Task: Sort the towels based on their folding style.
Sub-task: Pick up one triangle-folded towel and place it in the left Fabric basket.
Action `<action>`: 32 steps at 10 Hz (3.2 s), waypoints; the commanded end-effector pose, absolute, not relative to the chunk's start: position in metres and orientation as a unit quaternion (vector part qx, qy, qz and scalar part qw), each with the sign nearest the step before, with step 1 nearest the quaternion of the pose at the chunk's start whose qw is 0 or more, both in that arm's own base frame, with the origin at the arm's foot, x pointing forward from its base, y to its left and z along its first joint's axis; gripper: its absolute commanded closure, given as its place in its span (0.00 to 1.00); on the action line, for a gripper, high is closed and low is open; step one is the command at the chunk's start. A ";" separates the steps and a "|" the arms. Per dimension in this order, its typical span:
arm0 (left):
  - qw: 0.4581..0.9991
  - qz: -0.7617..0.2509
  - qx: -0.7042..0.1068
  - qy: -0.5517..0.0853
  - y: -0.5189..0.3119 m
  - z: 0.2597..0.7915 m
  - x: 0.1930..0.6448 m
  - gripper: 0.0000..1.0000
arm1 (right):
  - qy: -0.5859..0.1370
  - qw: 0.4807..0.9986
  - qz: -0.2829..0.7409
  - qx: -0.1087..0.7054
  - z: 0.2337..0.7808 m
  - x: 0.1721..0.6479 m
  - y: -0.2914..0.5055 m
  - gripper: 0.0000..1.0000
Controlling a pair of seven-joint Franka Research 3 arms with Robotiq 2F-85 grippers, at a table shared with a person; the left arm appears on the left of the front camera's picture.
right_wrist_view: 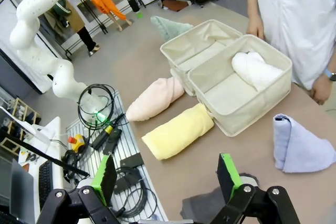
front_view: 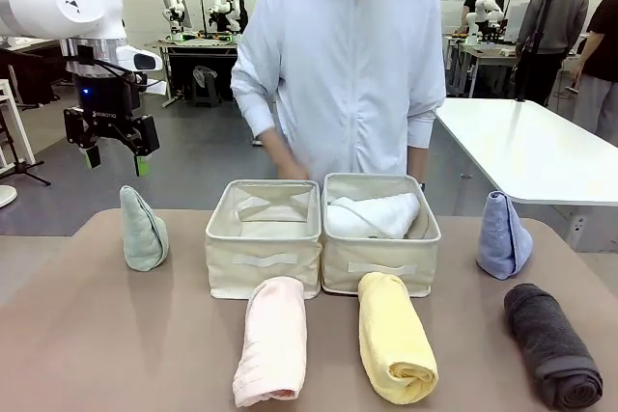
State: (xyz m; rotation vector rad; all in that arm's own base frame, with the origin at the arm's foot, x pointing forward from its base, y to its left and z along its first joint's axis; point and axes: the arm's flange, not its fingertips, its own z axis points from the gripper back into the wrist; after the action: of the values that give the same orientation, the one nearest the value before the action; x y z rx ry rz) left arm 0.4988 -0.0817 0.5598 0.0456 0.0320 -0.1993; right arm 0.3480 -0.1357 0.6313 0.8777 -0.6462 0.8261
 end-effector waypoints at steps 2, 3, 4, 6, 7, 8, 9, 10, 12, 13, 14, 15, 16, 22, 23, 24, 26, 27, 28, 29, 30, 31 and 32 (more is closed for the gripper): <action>0.995 -0.099 0.023 0.016 -0.082 0.560 0.499 0.00 | -0.307 0.765 0.385 0.415 0.633 0.350 -0.136 0.00; 0.993 -0.100 0.054 0.021 -0.079 0.540 0.511 0.00 | -0.307 0.765 0.385 0.415 0.633 0.350 -0.136 0.00; 0.995 -0.082 0.059 0.013 -0.080 0.529 0.519 0.00 | -0.307 0.765 0.385 0.415 0.633 0.350 -0.136 0.00; 0.995 -0.056 0.077 0.006 -0.084 0.508 0.531 0.00 | -0.307 0.765 0.385 0.415 0.633 0.350 -0.136 0.00; 0.996 -0.051 0.069 0.019 -0.084 0.494 0.540 0.00 | -0.307 0.765 0.385 0.415 0.633 0.350 -0.136 0.00; 0.997 -0.044 0.061 0.030 -0.082 0.481 0.548 0.00 | -0.307 0.765 0.385 0.415 0.633 0.350 -0.136 0.00; 0.998 -0.035 0.049 0.037 -0.081 0.468 0.553 0.00 | -0.307 0.765 0.385 0.415 0.633 0.350 -0.136 0.00; 0.998 -0.026 0.043 0.040 -0.080 0.459 0.556 0.00 | -0.307 0.765 0.385 0.415 0.633 0.350 -0.136 0.00; 0.998 0.002 0.042 0.042 -0.076 0.447 0.562 0.00 | -0.307 0.765 0.385 0.415 0.633 0.350 -0.136 0.00; 0.999 0.016 0.042 0.029 -0.074 0.446 0.562 0.00 | -0.307 0.765 0.385 0.415 0.633 0.350 -0.136 0.00; 0.999 0.014 0.046 0.019 -0.072 0.447 0.561 0.00 | -0.307 0.765 0.385 0.415 0.633 0.350 -0.136 0.00; 0.999 0.011 0.051 0.009 -0.071 0.448 0.559 0.54 | -0.307 0.765 0.385 0.415 0.633 0.350 -0.136 0.00; 0.999 0.010 0.050 0.012 -0.070 0.447 0.559 0.54 | -0.307 0.765 0.385 0.415 0.633 0.350 -0.136 0.00; 0.998 0.011 0.049 0.021 -0.067 0.451 0.558 0.98 | -0.307 0.765 0.385 0.415 0.633 0.350 -0.136 0.00; 0.998 0.012 0.050 0.020 -0.067 0.454 0.557 1.00 | -0.307 0.765 0.385 0.415 0.633 0.350 -0.136 0.00; 0.998 0.014 0.052 0.020 -0.065 0.457 0.555 1.00 | -0.307 0.765 0.385 0.415 0.633 0.350 -0.136 0.00; 0.997 -0.051 0.045 0.041 -0.064 0.487 0.531 1.00 | -0.307 0.765 0.385 0.415 0.633 0.350 -0.136 0.00; 0.986 -0.157 0.034 0.049 -0.069 0.525 0.486 1.00 | -0.307 0.765 0.385 0.415 0.633 0.350 -0.136 0.00; 0.977 -0.207 0.052 0.023 -0.079 0.553 0.444 1.00 | -0.307 0.765 0.385 0.415 0.633 0.350 -0.136 0.00; 0.970 -0.234 0.063 0.002 -0.091 0.572 0.412 1.00 | -0.307 0.765 0.385 0.415 0.633 0.350 -0.136 0.00; 0.968 -0.244 0.064 -0.004 -0.098 0.582 0.397 1.00 | -0.307 0.765 0.385 0.415 0.633 0.350 -0.136 0.00; 0.958 -0.283 0.030 0.029 -0.101 0.583 0.393 1.00 | -0.307 0.765 0.385 0.415 0.633 0.350 -0.136 0.00; 0.958 -0.285 0.025 0.029 -0.098 0.582 0.392 1.00 | -0.307 0.765 0.385 0.415 0.633 0.350 -0.136 0.00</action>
State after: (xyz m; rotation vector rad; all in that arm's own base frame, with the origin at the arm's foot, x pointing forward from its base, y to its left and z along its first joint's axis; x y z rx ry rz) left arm 0.3761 -0.1098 0.5976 0.0955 0.0354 -0.5559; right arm 0.3481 -0.1357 0.6314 0.8781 -0.6457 0.8269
